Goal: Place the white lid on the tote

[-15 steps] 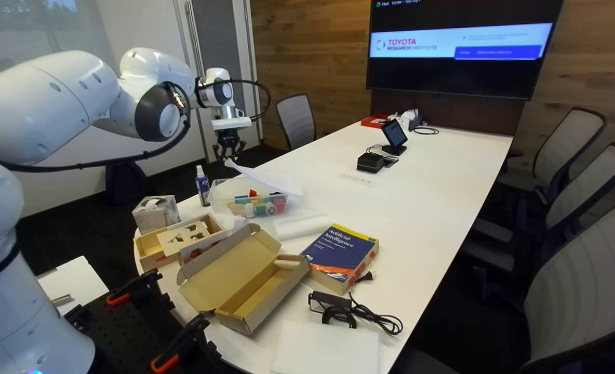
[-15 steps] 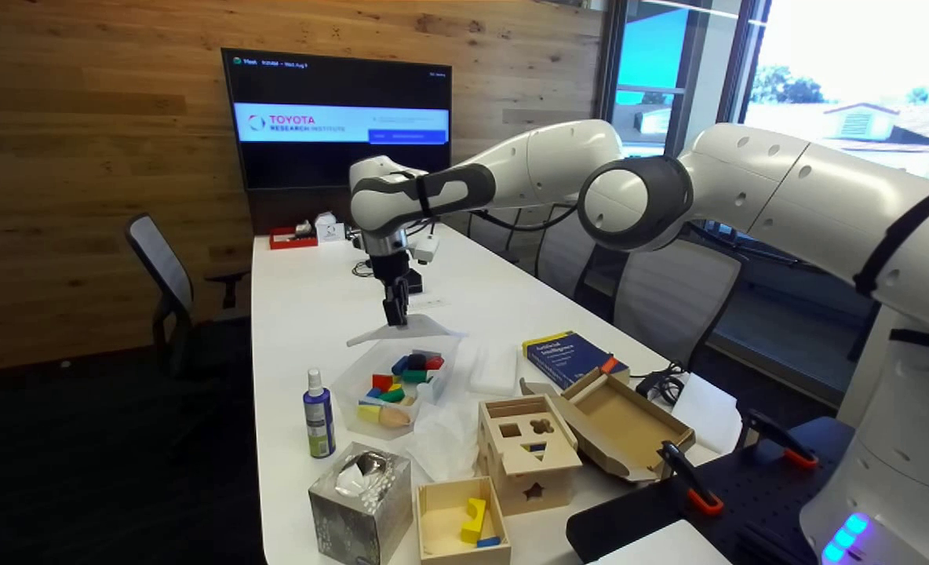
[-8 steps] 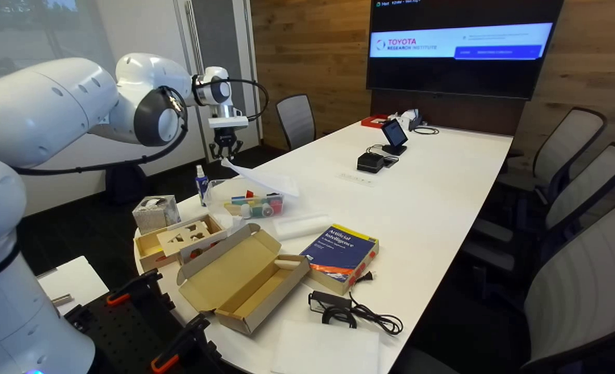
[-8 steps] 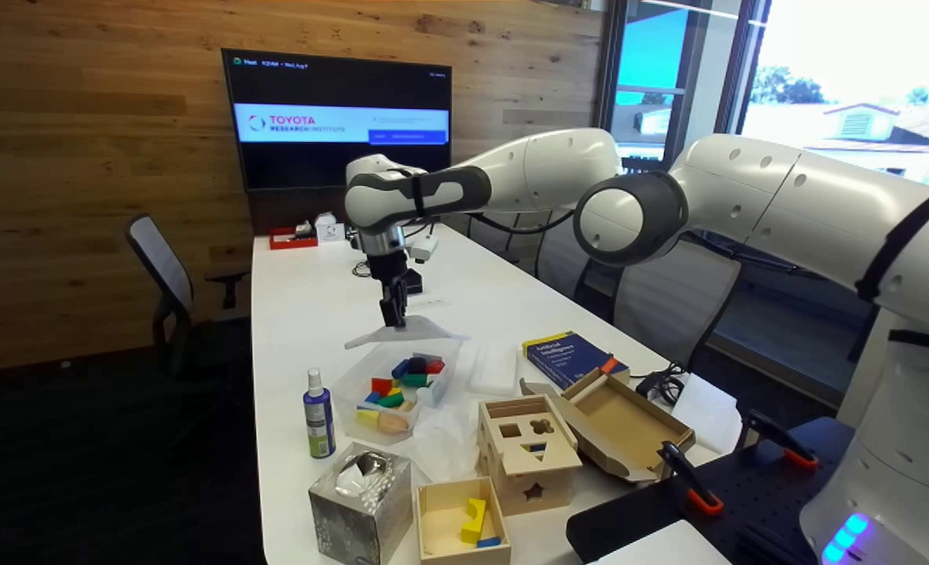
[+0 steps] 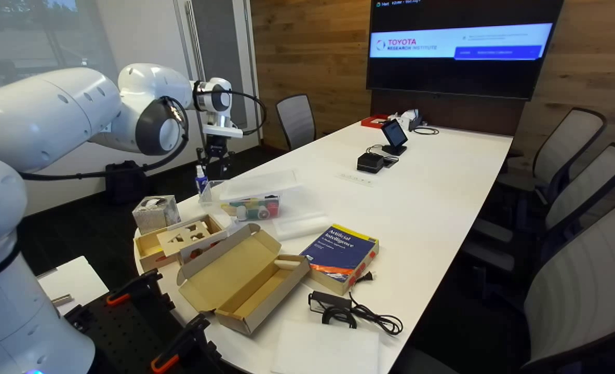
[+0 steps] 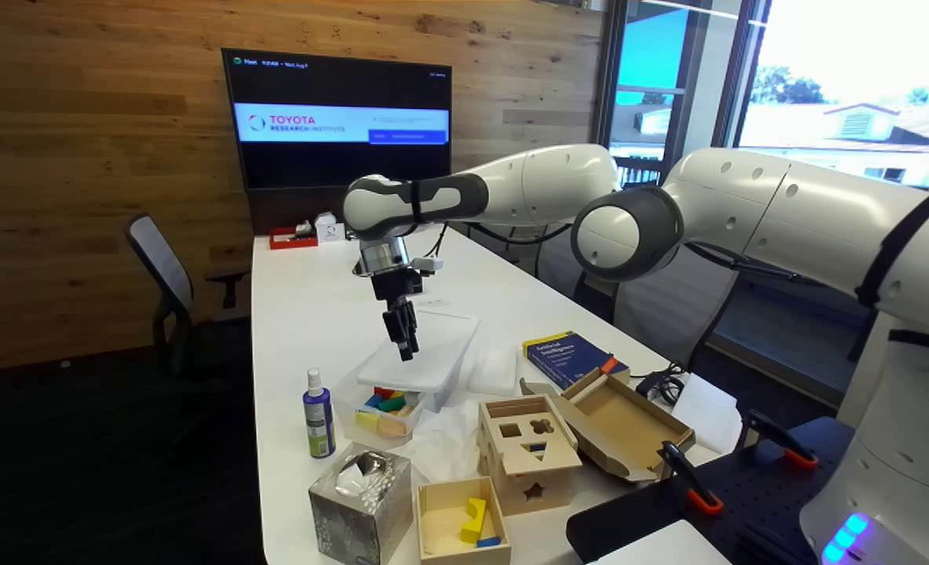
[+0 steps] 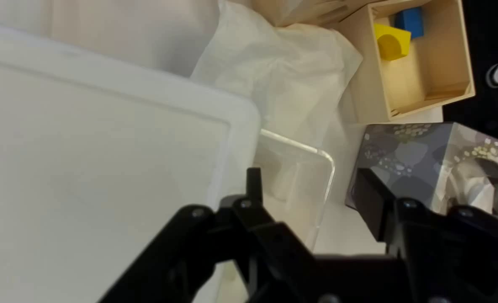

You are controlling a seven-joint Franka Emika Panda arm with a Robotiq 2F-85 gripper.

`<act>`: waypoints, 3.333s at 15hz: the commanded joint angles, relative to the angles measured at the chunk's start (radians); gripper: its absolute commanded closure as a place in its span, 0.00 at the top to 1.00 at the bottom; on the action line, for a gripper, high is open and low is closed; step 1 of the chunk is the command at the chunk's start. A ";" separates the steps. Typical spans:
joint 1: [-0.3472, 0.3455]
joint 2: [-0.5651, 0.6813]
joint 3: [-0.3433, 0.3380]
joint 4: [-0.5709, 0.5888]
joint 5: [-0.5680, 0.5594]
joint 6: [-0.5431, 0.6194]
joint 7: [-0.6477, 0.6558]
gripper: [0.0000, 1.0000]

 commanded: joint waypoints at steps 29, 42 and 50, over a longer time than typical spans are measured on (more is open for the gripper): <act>-0.059 0.110 -0.007 0.043 0.072 0.048 -0.360 1.00; -0.043 0.123 0.000 0.027 0.076 0.045 -0.414 1.00; -0.027 0.123 0.005 0.018 0.092 0.046 -0.447 1.00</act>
